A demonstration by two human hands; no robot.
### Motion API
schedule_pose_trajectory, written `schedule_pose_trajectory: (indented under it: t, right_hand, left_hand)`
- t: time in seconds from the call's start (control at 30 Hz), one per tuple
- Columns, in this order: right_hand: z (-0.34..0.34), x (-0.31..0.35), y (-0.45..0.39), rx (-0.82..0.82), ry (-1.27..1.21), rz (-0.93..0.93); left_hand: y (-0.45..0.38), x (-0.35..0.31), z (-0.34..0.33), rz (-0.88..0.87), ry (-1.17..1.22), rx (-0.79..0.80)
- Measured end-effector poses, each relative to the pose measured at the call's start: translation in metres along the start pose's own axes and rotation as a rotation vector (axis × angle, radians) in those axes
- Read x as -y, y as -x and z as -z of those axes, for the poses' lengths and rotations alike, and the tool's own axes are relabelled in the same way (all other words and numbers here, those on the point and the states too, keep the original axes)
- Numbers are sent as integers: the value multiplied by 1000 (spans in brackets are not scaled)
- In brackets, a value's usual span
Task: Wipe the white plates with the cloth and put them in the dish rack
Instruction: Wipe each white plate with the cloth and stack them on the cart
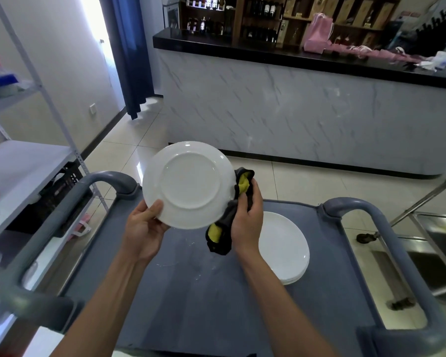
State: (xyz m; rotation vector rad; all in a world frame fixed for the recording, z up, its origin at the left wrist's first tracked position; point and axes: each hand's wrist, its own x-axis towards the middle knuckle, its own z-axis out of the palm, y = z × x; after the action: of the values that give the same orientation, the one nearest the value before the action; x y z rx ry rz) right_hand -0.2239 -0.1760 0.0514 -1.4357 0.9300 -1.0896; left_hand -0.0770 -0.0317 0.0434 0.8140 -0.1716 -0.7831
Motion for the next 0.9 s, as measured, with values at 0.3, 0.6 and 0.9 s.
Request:
schedule_pose_trajectory:
  t: [0.3, 0.6, 0.9]
  right_hand:
    - [-12, 6, 17, -29, 228, 287]
    - [-20, -2, 37, -8, 456, 611]
    - [-34, 13, 62, 161, 625, 812]
  left_hand:
    - [1, -10, -20, -35, 11, -77]
    - [2, -12, -32, -61, 45, -127]
    - [6, -9, -46, -90, -114, -84]
